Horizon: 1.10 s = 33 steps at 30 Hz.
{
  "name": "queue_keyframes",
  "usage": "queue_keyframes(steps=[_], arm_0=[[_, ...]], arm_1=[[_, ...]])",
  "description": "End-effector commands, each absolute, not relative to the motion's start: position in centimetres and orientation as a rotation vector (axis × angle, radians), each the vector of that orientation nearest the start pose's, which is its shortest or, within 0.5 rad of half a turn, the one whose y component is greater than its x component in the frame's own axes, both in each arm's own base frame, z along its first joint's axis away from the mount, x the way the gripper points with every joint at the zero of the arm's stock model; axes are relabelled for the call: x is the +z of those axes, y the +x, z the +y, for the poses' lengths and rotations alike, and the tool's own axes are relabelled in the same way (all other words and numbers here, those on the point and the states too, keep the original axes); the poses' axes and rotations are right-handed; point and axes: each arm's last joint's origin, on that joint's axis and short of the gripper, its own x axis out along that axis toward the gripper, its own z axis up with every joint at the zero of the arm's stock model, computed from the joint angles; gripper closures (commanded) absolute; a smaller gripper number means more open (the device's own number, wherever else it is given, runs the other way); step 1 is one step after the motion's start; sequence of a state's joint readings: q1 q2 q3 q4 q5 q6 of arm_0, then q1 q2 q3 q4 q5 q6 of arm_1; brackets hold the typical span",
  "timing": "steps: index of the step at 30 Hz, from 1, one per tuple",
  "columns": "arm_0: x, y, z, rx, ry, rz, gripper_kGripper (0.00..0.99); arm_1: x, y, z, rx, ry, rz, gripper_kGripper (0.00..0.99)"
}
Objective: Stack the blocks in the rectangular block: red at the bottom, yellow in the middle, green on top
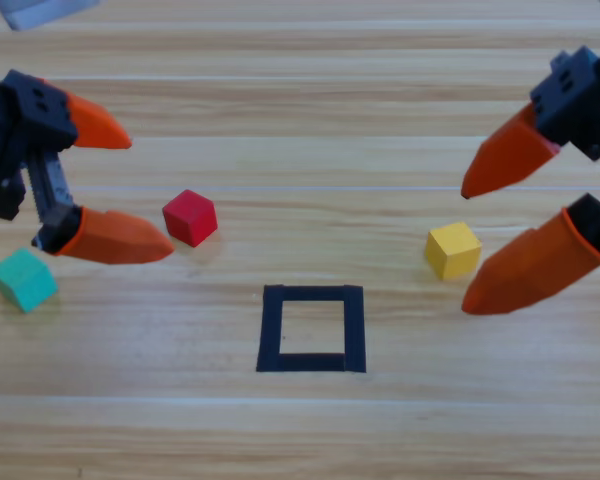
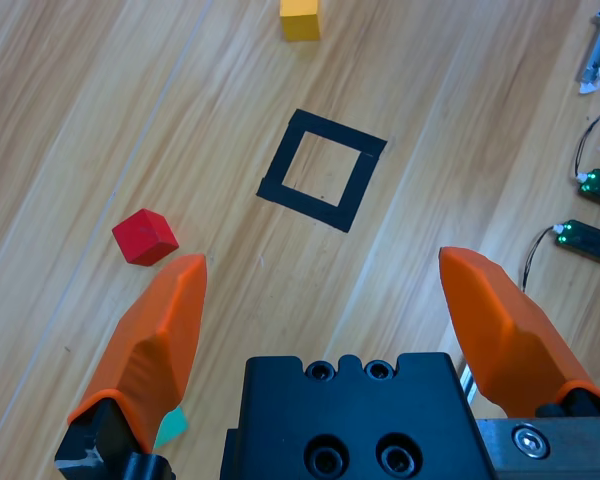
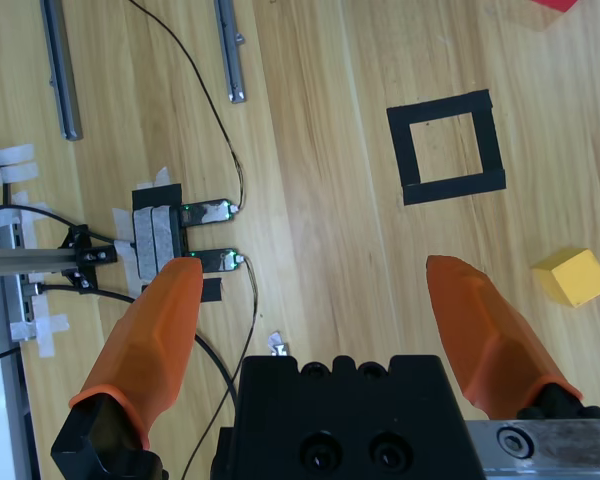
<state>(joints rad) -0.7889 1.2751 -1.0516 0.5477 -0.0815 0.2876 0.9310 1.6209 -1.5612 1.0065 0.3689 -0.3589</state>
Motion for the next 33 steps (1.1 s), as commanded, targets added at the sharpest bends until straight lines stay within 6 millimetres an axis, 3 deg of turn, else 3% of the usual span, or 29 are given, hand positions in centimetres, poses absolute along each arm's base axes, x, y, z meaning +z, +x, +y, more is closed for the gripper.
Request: queue_keyframes(steps=[1,5,9,16,23,27,31,33], arm_0=[[35.7,13.7,-14.9,-0.936,0.533,0.639,0.000],[35.7,13.7,-14.9,-0.936,0.532,0.640,0.000],[35.7,13.7,-14.9,-0.935,0.533,0.637,0.000],[36.1,14.0,-15.0,-0.890,0.511,0.638,0.000],[38.7,19.0,-18.4,-0.616,0.299,0.723,0.030],[37.5,22.2,-19.6,-0.451,0.145,0.842,0.028],[35.7,23.5,-19.2,-0.312,-0.001,0.941,0.022],[34.7,24.1,-19.1,-0.260,-0.046,0.981,0.024]], arm_1=[[37.6,16.4,26.8,1.393,-0.614,0.960,0.002],[37.6,16.9,27.1,1.317,-0.618,0.970,0.002],[36.0,19.7,27.8,1.041,-0.641,1.011,0.002],[32.4,24.8,28.9,0.741,-0.557,1.068,0.001],[28.2,31.8,28.5,0.511,-0.391,1.179,0.002],[24.7,35.9,28.1,0.456,-0.329,1.257,0.005],[21.5,37.1,28.8,0.427,-0.351,1.311,0.042],[21.1,37.3,28.6,0.419,-0.351,1.320,0.051]])
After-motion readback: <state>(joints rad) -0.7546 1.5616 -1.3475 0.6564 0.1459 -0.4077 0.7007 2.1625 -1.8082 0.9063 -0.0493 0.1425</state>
